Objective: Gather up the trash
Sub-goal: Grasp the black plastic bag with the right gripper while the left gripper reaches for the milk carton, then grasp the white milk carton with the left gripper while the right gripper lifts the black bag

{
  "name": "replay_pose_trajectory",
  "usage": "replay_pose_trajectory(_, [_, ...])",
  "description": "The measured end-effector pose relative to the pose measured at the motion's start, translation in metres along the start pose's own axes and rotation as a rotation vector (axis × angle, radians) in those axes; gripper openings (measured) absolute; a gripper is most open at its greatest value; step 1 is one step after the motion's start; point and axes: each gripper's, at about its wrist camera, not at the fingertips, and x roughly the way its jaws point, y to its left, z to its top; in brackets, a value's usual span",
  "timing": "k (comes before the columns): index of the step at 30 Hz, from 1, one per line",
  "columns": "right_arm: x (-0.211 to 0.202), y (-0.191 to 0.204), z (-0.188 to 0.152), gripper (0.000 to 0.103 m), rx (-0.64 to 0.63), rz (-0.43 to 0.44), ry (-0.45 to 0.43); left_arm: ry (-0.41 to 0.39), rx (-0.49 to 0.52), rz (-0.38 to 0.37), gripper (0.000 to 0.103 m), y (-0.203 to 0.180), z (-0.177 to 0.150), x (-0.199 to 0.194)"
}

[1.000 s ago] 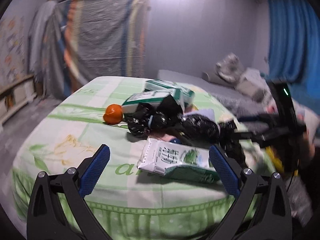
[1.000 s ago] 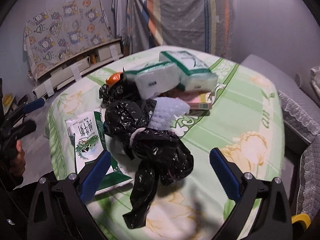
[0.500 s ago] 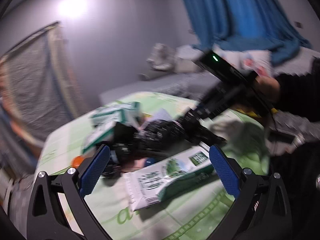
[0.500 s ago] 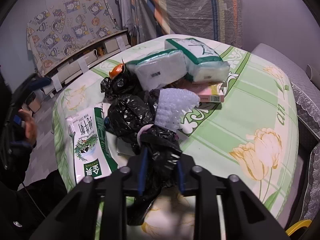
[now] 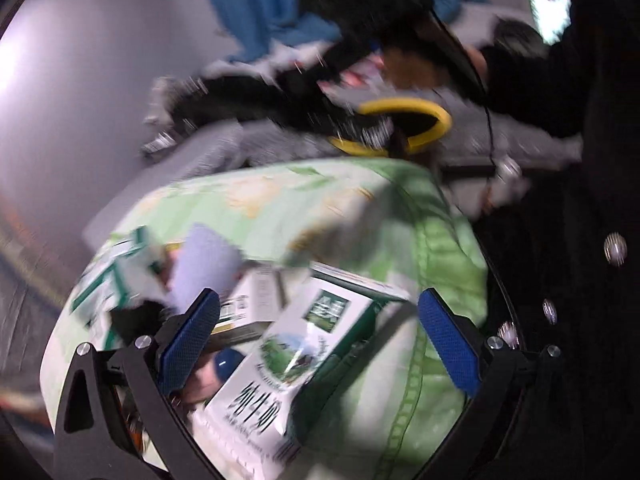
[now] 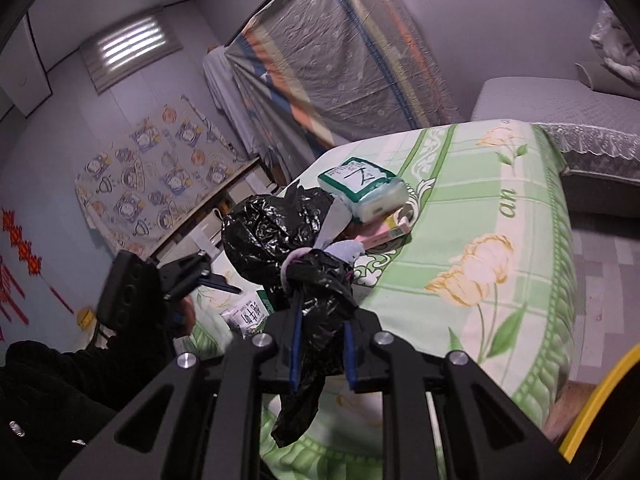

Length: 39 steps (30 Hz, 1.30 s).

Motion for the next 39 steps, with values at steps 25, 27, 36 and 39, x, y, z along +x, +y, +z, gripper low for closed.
replay_pose_trajectory(25, [-0.041, 0.012, -0.028, 0.016, 0.111, -0.059, -0.063, 0.275, 0.03, -0.357, 0.065, 0.031, -0.02, 0.059])
replay_pose_trajectory(27, [-0.042, 0.012, -0.03, 0.016, 0.111, -0.065, -0.064, 0.279, 0.022, -0.335, 0.064, 0.03, -0.02, 0.056])
replay_pose_trajectory(36, [-0.065, 0.006, -0.038, 0.016, 0.13, -0.077, -0.138, 0.093, -0.024, -0.186, 0.062, 0.011, 0.001, -0.016])
replay_pose_trajectory(39, [-0.074, -0.001, -0.041, 0.016, 0.156, -0.128, -0.183, -0.045, -0.112, -0.115, 0.062, 0.011, 0.021, -0.036])
